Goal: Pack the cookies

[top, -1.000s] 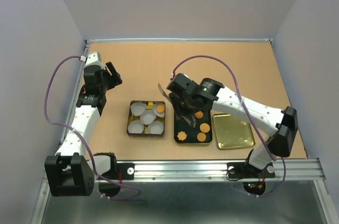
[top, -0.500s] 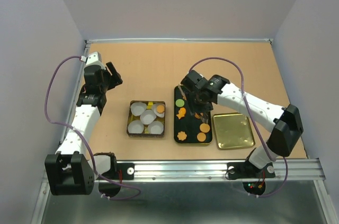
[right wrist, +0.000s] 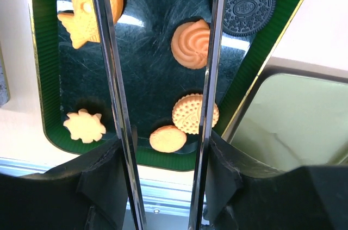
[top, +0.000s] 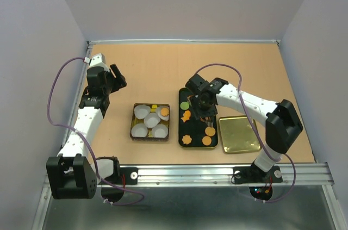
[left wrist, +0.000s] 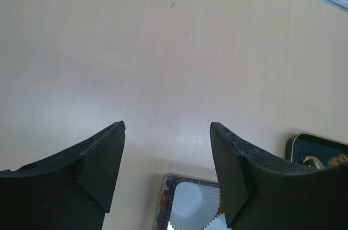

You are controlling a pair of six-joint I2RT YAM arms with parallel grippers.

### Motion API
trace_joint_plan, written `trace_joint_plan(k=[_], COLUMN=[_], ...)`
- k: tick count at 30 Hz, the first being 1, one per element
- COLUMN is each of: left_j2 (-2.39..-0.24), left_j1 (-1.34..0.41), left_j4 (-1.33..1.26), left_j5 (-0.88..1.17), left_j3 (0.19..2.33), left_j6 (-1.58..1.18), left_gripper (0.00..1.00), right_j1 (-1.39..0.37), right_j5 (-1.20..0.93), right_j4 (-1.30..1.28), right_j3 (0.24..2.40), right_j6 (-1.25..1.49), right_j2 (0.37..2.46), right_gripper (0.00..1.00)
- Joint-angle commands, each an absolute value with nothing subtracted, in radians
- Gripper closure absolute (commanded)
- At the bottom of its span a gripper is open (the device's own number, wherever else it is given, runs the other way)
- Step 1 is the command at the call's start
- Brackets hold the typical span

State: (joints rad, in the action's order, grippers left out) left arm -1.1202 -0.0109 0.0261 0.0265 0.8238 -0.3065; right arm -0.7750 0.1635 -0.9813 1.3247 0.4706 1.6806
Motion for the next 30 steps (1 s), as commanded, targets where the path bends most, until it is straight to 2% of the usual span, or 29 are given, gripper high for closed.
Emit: trace_joint_plan(k=[1, 30], left_j2=[-1.124, -1.12], left_j1=[-0.008, -0.008], left_j4=[-0.015, -0.015], left_j5=[0.049, 0.055], left_j3=[0.811, 0.807], left_j6=[-0.311, -0.311], left_gripper=[0.27, 0.27], right_j1=[-0.767, -0.698], right_j5=[0.134, 0.132], right_j4=[-0.93, -0.907], right_j3=[1.29, 1.213], right_j6=[0.454, 0.463], right_j2=[1.677, 1.672], right_gripper=[0.46, 0.46])
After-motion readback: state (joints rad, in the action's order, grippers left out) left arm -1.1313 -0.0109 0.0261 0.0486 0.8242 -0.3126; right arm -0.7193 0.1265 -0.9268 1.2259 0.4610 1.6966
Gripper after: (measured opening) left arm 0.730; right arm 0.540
